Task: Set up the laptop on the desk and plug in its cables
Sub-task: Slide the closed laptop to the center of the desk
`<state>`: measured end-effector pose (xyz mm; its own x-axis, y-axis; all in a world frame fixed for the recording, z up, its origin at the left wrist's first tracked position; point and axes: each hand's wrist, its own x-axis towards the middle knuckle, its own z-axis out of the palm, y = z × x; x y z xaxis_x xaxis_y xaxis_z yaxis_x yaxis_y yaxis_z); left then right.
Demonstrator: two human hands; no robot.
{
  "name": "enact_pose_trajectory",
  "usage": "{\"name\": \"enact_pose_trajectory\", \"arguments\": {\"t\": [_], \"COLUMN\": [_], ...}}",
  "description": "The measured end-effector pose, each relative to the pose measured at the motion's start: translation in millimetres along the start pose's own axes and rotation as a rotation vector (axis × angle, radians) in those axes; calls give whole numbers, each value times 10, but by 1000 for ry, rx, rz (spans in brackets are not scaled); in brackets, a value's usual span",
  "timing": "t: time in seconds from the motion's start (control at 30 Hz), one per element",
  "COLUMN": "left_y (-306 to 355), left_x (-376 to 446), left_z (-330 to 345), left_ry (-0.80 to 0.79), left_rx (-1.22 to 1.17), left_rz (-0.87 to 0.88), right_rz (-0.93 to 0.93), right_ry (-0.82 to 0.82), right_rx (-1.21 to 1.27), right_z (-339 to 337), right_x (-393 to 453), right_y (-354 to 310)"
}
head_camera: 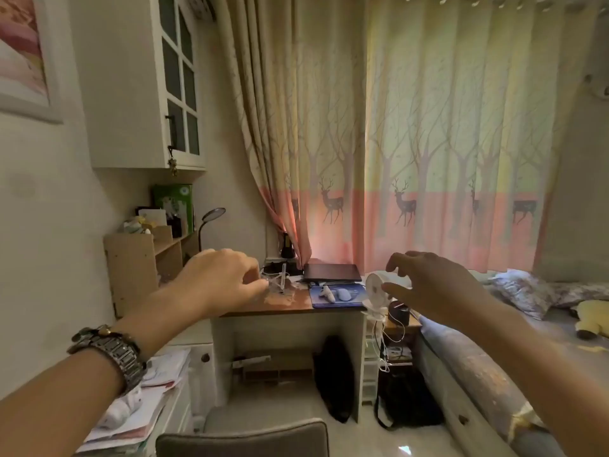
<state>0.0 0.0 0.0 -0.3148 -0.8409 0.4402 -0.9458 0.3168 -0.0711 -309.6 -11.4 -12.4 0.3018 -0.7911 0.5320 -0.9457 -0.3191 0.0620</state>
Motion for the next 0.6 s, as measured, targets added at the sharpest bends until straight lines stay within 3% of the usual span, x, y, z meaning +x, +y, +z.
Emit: {"name": "enact_pose_trajectory", "arguments": {"t": [0.37, 0.6], "left_y": [-877, -935], "left_x": [1704, 2409], "left_z": [996, 1570], "left_ry": [32, 14], "left_rx": [-13, -94], "left_rz": [98, 185], "right_rz": [107, 200], "right_ry": [35, 1], "right_rx": [7, -2], "right_z": [1073, 1519], "right_x": [1481, 1759], "right_y": [376, 564]}}
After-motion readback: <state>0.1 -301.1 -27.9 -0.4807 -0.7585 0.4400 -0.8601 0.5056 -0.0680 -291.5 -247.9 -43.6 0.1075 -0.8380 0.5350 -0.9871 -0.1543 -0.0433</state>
